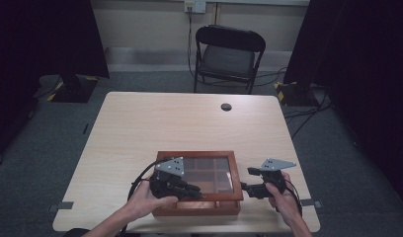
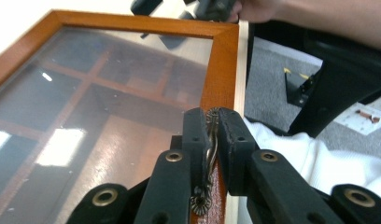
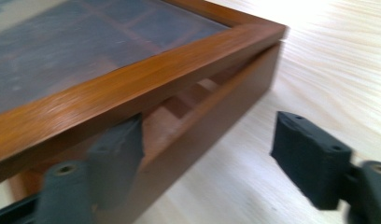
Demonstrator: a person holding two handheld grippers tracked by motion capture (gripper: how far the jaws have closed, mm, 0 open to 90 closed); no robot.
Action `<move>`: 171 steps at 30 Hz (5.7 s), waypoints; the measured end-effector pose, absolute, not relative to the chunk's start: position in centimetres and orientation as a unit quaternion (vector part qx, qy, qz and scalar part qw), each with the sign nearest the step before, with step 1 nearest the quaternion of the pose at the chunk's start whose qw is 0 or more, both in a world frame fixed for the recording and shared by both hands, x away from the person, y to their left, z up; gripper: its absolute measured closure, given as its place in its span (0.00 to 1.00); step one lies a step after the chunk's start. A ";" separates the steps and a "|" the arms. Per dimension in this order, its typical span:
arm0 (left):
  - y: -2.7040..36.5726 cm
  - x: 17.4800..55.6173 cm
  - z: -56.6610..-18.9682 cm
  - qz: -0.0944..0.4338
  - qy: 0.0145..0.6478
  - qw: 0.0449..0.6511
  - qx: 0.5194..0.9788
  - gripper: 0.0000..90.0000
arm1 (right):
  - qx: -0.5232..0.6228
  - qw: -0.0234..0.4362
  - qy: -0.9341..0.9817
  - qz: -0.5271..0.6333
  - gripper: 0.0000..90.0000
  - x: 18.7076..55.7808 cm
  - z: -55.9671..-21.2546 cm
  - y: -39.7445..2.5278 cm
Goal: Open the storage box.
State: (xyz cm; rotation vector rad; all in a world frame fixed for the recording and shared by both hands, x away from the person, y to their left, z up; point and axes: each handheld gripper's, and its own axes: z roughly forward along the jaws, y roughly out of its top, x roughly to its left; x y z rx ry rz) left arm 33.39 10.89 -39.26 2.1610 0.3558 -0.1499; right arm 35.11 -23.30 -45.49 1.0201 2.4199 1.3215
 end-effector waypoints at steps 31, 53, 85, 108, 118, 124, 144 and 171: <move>16.3 33.3 -38.3 0.009 0.194 0.482 0.855 0.27 | 0.336 0.109 0.814 0.462 0.21 35.0 -44.9 -22.5; 18.3 32.9 -38.3 0.032 0.204 0.507 0.837 0.27 | 0.348 0.127 0.789 0.490 0.18 35.6 -43.2 -22.3; 21.2 34.2 -38.0 0.076 0.260 0.540 0.797 0.25 | 0.325 0.110 0.776 0.530 0.41 36.6 -40.5 -21.2; 22.2 36.4 -39.0 0.111 0.282 0.541 0.784 0.51 | 0.324 0.095 0.777 0.531 0.35 38.4 -39.9 -20.0; 22.5 37.8 -38.5 0.106 0.293 0.550 0.775 0.57 | 0.324 0.097 0.766 0.547 0.41 39.4 -39.3 -19.6; 22.7 38.6 -38.5 0.109 0.292 0.549 0.776 0.62 | 0.325 0.097 0.761 0.553 0.42 40.0 -39.1 -19.5; 22.4 40.9 -39.9 0.107 0.321 0.537 0.773 0.62 | 0.340 0.095 0.747 0.563 0.45 41.9 -39.4 -19.4; 21.9 43.8 -40.8 0.106 0.330 0.530 0.774 0.69 | 0.363 0.103 0.750 0.544 0.53 44.4 -41.3 -19.3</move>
